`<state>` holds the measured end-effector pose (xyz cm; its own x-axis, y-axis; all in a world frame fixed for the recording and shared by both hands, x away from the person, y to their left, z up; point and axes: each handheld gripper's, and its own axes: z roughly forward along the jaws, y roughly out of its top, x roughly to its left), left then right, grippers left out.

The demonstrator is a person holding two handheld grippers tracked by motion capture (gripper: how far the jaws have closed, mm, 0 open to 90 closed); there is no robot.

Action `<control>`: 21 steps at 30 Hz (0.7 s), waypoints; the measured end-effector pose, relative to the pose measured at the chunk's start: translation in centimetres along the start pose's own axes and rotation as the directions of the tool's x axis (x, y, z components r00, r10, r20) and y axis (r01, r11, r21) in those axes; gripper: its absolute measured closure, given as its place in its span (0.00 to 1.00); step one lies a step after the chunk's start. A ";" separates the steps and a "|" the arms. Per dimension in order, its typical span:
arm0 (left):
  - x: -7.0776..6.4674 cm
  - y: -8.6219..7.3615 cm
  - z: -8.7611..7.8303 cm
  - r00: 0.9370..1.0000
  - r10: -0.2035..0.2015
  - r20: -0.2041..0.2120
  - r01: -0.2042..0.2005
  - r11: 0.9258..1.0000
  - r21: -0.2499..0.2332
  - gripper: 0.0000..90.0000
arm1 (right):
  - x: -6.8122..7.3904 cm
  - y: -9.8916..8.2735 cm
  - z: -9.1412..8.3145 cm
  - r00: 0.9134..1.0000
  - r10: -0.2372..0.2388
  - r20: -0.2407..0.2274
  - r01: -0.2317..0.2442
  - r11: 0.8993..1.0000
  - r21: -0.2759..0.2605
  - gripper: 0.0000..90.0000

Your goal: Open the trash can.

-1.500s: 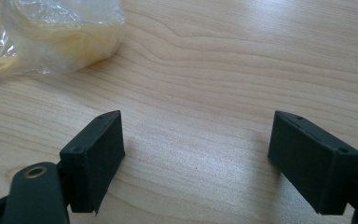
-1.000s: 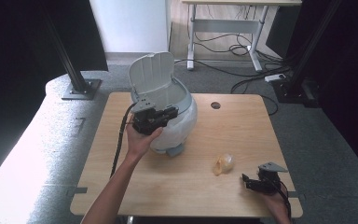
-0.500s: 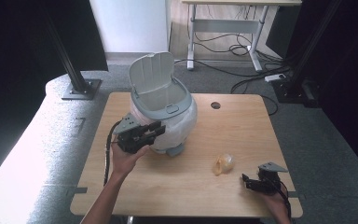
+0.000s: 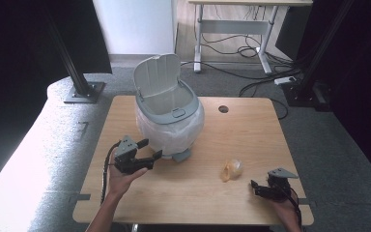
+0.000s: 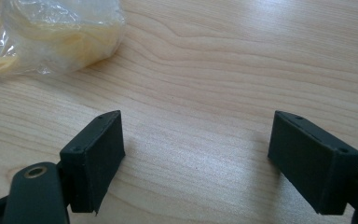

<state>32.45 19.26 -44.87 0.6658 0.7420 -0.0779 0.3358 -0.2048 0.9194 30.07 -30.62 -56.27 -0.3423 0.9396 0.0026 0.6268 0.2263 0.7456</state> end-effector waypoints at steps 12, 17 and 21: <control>1.6 -5.0 2.0 0.998 -0.053 -0.016 0.055 0.994 0.096 0.28 | 0.0 0.0 0.0 1.000 0.000 0.000 0.000 1.000 0.000 0.20; 2.2 -6.2 2.4 0.997 -0.073 -0.028 0.076 0.990 0.122 0.28 | 0.0 0.0 0.0 1.000 -0.001 0.000 0.001 1.000 0.000 0.20; 2.5 -7.1 2.9 0.996 -0.086 -0.032 0.090 0.984 0.152 0.28 | 0.0 0.0 0.0 1.000 0.000 0.000 0.000 1.000 0.000 0.20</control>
<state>33.68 20.76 -52.76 0.6128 0.7769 -0.1444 0.4915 -0.2317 0.8395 30.08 -30.62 -56.27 -0.3425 0.9395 0.0023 0.6266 0.2266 0.7457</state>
